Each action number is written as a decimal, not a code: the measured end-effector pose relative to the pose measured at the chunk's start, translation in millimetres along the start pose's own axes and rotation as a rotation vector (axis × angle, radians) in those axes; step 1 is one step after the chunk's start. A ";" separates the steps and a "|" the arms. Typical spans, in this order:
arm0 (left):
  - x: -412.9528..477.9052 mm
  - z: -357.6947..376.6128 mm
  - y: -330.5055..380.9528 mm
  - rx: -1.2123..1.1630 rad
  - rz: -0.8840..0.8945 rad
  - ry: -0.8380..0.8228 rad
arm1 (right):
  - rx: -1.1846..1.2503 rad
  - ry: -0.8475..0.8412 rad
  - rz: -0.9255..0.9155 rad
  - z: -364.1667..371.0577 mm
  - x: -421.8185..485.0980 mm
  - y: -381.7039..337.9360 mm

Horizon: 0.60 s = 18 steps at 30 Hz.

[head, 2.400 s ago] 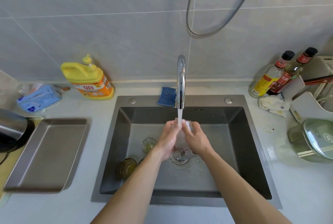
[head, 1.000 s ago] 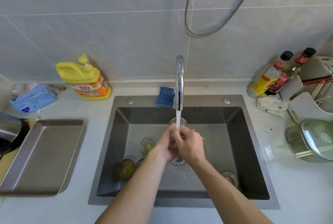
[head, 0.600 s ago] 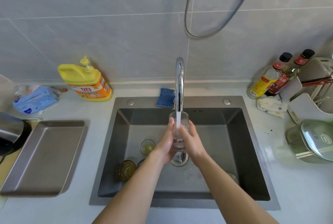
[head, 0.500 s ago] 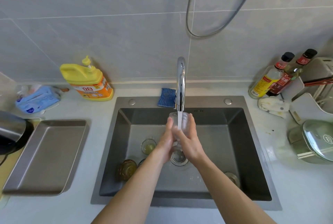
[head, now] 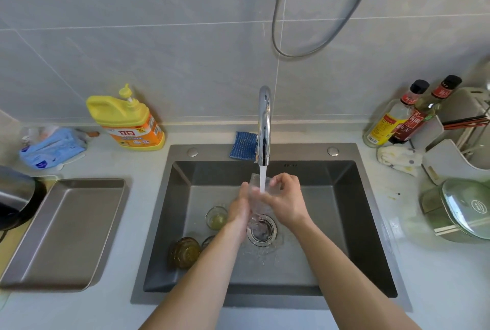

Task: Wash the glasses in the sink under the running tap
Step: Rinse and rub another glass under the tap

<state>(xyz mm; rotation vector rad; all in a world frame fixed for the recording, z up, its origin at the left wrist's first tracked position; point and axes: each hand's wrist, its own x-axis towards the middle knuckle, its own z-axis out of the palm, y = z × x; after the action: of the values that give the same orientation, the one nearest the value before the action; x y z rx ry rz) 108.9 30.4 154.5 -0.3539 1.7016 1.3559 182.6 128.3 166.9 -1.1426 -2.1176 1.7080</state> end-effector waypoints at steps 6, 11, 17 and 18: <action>-5.1 5.4 4.1 0.128 0.143 -0.087 | 0.033 -0.003 -0.021 -0.1 -2.7 5.6; -20.1 11.8 6.2 -0.057 0.030 -0.180 | 0.260 -0.174 0.070 1.1 -8.0 7.4; -10.9 2.4 4.2 -0.030 -0.061 -0.064 | 0.316 0.074 0.127 18.7 -6.3 8.3; -10.4 -4.1 0.5 -0.117 -0.107 -0.090 | 0.364 0.121 0.191 20.3 -6.5 9.5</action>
<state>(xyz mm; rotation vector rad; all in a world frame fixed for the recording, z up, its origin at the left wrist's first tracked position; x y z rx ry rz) 112.3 23.9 162.8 -0.4380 1.5128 1.3753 179.4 109.1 153.9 -1.3255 -1.5842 1.9470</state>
